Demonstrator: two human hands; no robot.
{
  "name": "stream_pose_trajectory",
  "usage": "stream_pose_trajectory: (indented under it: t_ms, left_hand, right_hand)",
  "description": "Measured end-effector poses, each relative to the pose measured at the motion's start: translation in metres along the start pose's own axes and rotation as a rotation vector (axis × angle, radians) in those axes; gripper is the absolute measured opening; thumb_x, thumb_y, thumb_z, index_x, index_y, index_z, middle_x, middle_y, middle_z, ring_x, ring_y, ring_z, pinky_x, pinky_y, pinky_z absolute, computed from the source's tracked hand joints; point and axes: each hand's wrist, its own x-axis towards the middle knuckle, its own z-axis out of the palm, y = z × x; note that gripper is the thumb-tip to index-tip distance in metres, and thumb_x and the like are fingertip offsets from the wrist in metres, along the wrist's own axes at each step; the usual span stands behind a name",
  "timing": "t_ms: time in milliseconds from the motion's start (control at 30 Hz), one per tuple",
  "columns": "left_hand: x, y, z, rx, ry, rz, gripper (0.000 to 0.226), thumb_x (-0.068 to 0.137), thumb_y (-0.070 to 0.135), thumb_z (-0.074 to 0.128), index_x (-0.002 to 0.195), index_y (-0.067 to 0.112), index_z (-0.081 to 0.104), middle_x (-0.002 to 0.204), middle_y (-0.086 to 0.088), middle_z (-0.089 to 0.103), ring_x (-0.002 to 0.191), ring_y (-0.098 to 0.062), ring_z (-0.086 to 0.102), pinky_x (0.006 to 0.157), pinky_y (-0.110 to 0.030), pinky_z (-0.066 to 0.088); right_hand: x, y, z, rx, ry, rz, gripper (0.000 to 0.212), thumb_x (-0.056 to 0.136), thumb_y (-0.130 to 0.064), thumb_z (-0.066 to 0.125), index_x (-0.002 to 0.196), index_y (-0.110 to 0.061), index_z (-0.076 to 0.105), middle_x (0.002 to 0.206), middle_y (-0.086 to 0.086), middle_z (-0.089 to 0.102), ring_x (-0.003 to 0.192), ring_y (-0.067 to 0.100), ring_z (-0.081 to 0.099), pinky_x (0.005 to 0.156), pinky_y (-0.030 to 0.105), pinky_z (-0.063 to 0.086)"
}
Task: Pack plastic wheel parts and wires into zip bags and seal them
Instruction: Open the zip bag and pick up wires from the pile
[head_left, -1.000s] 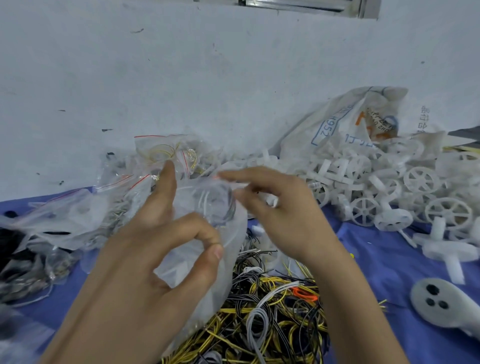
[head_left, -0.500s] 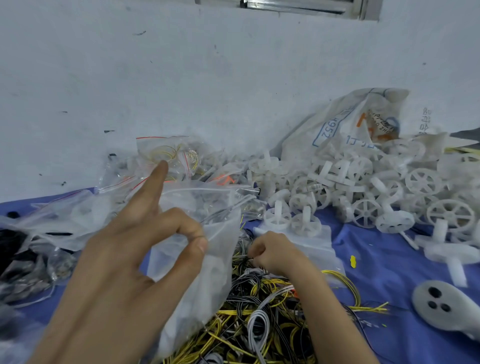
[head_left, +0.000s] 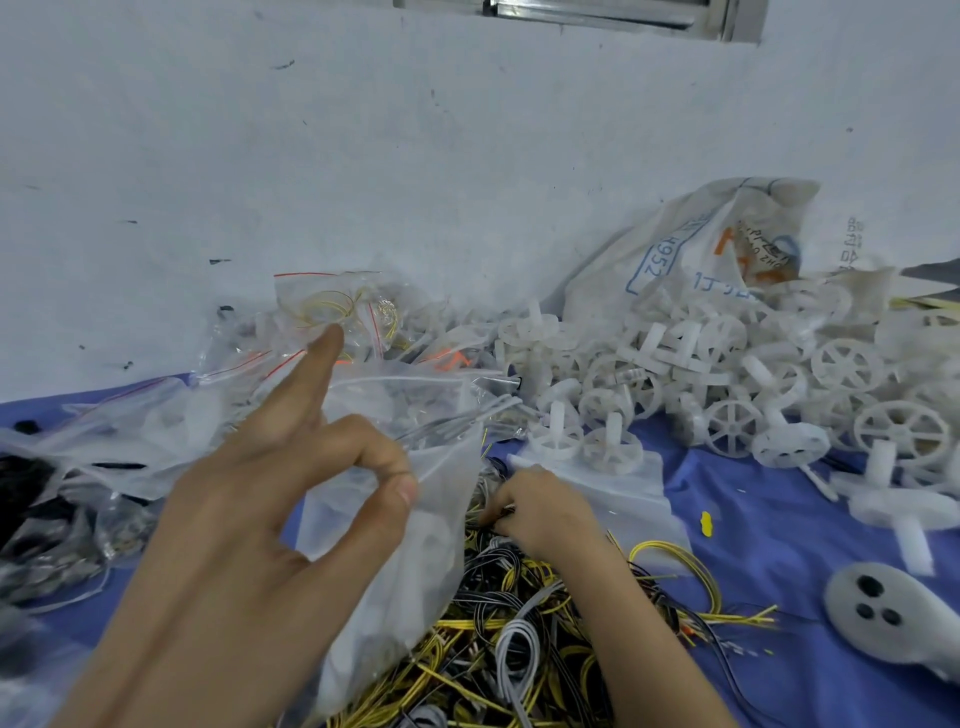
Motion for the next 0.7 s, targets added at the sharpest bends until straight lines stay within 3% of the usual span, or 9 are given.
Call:
stream_pose_trajectory:
  t_ms: [100,233,300,400,467,533,600,700]
  left_hand:
    - [-0.004,-0.001,0.003,-0.002,0.045,-0.007,0.009,0.075,0.047,0.053,0.079,0.043,0.06,0.148,0.017,0.039,0.131,0.001,0.041,0.081,-0.018,0.046]
    - [-0.003,0.0,0.002,0.039,0.025,0.004,0.009,0.076,0.047,0.051,0.079,0.042,0.058,0.146,0.018,0.039,0.133,0.005,0.035,0.082,0.001,0.034]
    - [-0.003,0.002,0.002,0.048,0.023,-0.005,0.01,0.075,0.046,0.051,0.079,0.041,0.058,0.146,0.016,0.04,0.133,0.005,0.034,0.085,0.0,0.033]
    - [-0.002,0.004,0.001,0.023,0.029,-0.028,0.014,0.074,0.048,0.051,0.079,0.039,0.06,0.147,0.017,0.039,0.134,0.007,0.032,0.081,-0.005,0.037]
    - [-0.003,0.004,0.0,-0.001,0.02,-0.051,0.017,0.072,0.05,0.051,0.08,0.039,0.061,0.147,0.02,0.037,0.133,0.01,0.031,0.083,-0.017,0.043]
    - [-0.004,0.003,-0.001,-0.009,0.016,-0.067,0.019,0.071,0.05,0.051,0.081,0.039,0.062,0.148,0.023,0.035,0.132,0.011,0.031,0.083,-0.022,0.042]
    - [-0.004,0.003,-0.001,0.002,0.016,-0.07,0.02,0.071,0.051,0.051,0.082,0.039,0.063,0.147,0.028,0.032,0.133,0.01,0.031,0.083,-0.024,0.04]
    - [-0.005,0.004,0.0,-0.014,0.006,-0.101,0.025,0.069,0.055,0.049,0.084,0.041,0.064,0.146,0.034,0.027,0.131,0.016,0.029,0.083,-0.023,0.04]
  right_hand:
    - [0.002,0.001,0.005,-0.032,0.013,0.025,0.035,0.087,-0.015,0.058,0.112,-0.039,0.067,0.145,0.007,0.035,0.116,0.027,0.054,0.09,0.03,0.045]
    - [0.004,0.0,0.007,-0.035,0.11,0.012,0.021,0.085,-0.016,0.059,0.101,-0.027,0.069,0.132,0.008,0.051,0.11,0.028,0.055,0.078,0.03,0.045]
    - [0.002,-0.001,-0.004,0.002,0.185,0.005,0.016,0.088,-0.017,0.057,0.101,-0.022,0.065,0.118,0.006,0.06,0.101,0.028,0.058,0.076,0.03,0.044]
    - [-0.004,0.001,-0.033,0.125,0.388,-0.022,0.008,0.09,-0.016,0.058,0.097,-0.014,0.061,0.102,0.001,0.052,0.081,0.021,0.055,0.068,0.025,0.041]
    - [-0.012,0.005,-0.054,0.285,0.501,-0.016,0.007,0.089,-0.009,0.058,0.094,-0.012,0.06,0.087,-0.003,0.052,0.065,0.007,0.048,0.057,0.012,0.036]
    - [-0.025,0.006,-0.073,0.567,0.535,-0.001,0.01,0.089,-0.002,0.057,0.091,-0.012,0.056,0.08,0.002,0.059,0.055,0.006,0.047,0.055,0.016,0.038]
    - [-0.042,0.006,-0.089,0.927,0.513,-0.036,0.009,0.09,0.003,0.055,0.091,-0.006,0.057,0.072,0.009,0.06,0.045,0.009,0.046,0.042,0.024,0.038]
    - [-0.067,0.002,-0.107,1.204,0.365,-0.177,0.01,0.087,0.002,0.056,0.089,0.0,0.066,0.064,0.006,0.06,0.044,0.009,0.045,0.037,0.018,0.034]
